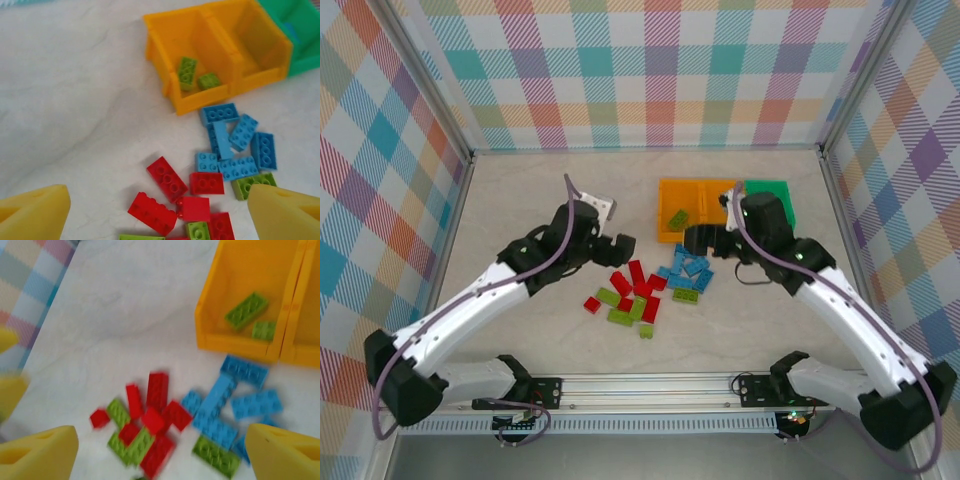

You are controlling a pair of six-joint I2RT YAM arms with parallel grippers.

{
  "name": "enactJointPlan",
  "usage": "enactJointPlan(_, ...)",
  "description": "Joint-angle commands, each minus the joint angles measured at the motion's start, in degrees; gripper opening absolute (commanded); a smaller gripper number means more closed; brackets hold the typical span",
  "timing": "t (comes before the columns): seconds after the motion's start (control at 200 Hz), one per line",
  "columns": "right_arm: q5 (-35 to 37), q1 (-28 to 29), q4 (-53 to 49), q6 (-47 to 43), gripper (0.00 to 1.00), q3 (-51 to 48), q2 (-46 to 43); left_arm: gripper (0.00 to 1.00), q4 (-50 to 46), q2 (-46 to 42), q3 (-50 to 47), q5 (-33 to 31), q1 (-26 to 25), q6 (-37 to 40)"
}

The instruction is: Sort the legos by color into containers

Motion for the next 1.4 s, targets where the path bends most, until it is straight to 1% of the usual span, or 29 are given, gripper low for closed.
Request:
enactJointPlan(0.0,-3.8,2.2,-14.2,1.1,0.94,-0.5,-3.0,0.86,-6.9,8.1,3.1,-5.5,0.1,-21.9)
enactJointPlan(0.065,-3.0,4.7,-20.1,1.0,1.0,1.2,-3.3,0.84,-8.7,14.1,6.1,-4.5,0.2,-26.0)
enactJointPlan(0.125,-1.6,7.4,-23.9,1.0,1.0,2.6,-2.8,0.84,-9.0,18.9,8.5,-2.4,-0.2,-27.0)
enactJointPlan(0.19,-0.8,10.0,-25.6,1.3,1.0,3.2,-1.8,0.83,-8.8,22.8,9.9,-1.3,-0.5,-28.6)
enactJointPlan(0.38,0.4,14.6,-24.4,3.7,1.0,2.8,1.9,0.67,-10.4,31.6,14.1,-1.6,-0.6,-32.4)
enactJointPlan(0.58,1.1,15.3,-21.7,7.2,1.0,0.3,0.0,0.66,-8.4,39.0,18.1,4.1,-0.6,-31.8)
enactJointPlan(0.665,2.0,15.3,-22.6,8.7,1.0,0.1,-1.6,0.64,-9.1,41.3,19.4,4.2,-0.5,-31.9)
enactJointPlan(0.815,3.9,15.4,-23.4,11.6,1.0,-0.2,-4.5,0.6,-13.3,43.7,19.7,2.2,-0.5,-32.9)
enactJointPlan(0.945,4.1,15.3,-22.4,12.7,1.0,-1.2,-5.6,0.58,-12.0,45.0,18.4,3.1,-0.4,-32.1)
enactJointPlan(0.97,4.1,15.4,-22.2,12.6,1.0,-1.3,-5.5,0.56,-11.8,45.5,18.5,3.5,-0.5,-32.2)
enactJointPlan(1.065,4.6,15.3,-22.2,12.1,1.0,-1.1,-4.3,0.42,-10.0,46.7,19.0,6.0,-0.5,-31.7)
enactJointPlan(1.14,5.1,15.3,-22.2,11.3,1.0,-0.6,-3.3,0.35,-8.5,46.8,18.9,7.8,-0.5,-32.0)
enactJointPlan(1.275,7.3,15.3,-21.7,10.9,1.0,0.0,-2.9,0.27,-7.3,44.4,18.6,8.9,-0.5,-31.1)
enactJointPlan(1.355,9.4,15.3,-20.3,11.2,1.0,-0.2,-4.3,0.25,-6.7,40.9,18.6,7.9,-0.6,-29.4)
enactJointPlan(1.395,10.3,15.3,-19.3,11.4,1.0,-0.5,-5.2,0.24,-7.0,38.9,19.5,5.8,-1.1,-28.2)
